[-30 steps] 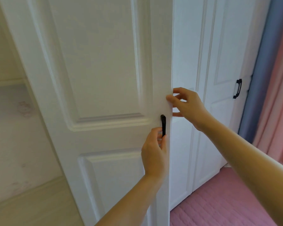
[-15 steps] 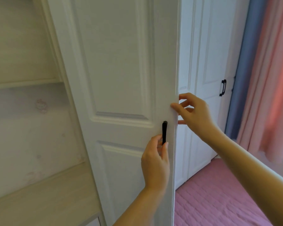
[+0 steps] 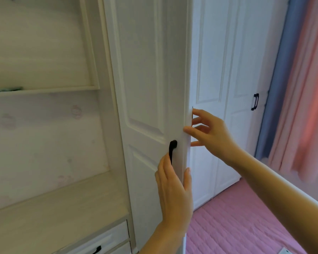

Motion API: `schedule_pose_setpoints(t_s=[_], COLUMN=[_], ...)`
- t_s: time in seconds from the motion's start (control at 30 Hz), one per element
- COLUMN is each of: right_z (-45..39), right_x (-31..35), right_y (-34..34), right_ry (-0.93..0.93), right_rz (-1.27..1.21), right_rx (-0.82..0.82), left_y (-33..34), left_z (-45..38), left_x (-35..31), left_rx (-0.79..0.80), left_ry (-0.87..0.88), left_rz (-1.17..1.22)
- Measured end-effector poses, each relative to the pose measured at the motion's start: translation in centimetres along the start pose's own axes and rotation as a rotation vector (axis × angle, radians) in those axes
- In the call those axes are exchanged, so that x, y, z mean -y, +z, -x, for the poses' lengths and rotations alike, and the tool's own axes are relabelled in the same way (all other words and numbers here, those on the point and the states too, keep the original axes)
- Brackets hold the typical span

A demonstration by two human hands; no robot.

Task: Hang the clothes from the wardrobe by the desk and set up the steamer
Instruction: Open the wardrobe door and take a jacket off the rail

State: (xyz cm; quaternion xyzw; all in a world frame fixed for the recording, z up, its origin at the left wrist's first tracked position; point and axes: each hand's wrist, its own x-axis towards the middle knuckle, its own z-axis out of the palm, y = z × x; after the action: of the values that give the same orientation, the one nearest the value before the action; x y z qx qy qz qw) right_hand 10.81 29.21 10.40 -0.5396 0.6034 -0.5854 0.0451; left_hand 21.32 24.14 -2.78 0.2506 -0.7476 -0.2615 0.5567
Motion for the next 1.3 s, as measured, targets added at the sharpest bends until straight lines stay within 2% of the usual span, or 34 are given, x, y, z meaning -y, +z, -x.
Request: schedule_pose_setpoints(t_s=[0.13,0.4,0.6,0.87,1.07,1.3], right_z=[0.4,1.1,1.3,1.8,2.2,2.3], right_x=[1.4,1.8,1.8,2.3,2.8,2.4], right_y=[0.8,2.1,4.0,8.4,10.2,9.1], right_ry=[0.006,-0.011,-0.111,-0.164,-0.231,-0.206], right_rz=[-0.01,-0.066,-0.028,-0.045,-0.004,-0.05], right_rx=[0.167,0.295,0.286,0.32,0.279,0.282], left_y=[-1.2,-3.2,-5.2,-8.6,-10.4,-9.7], left_z=[-0.2,0.1,0.4,1.0,1.0,1.8], left_x=[0.0,1.5,1.4,2.7,2.8,1.5], left_rx=[0.034,0.066,0.04,-0.12,-0.106,-0.106], left_ry=[-0.072,-0.094,-0.114,-0.101,-0.132,-0.161], left_rz=[0.069,0.223,0.31,0.307,0.223,0.177])
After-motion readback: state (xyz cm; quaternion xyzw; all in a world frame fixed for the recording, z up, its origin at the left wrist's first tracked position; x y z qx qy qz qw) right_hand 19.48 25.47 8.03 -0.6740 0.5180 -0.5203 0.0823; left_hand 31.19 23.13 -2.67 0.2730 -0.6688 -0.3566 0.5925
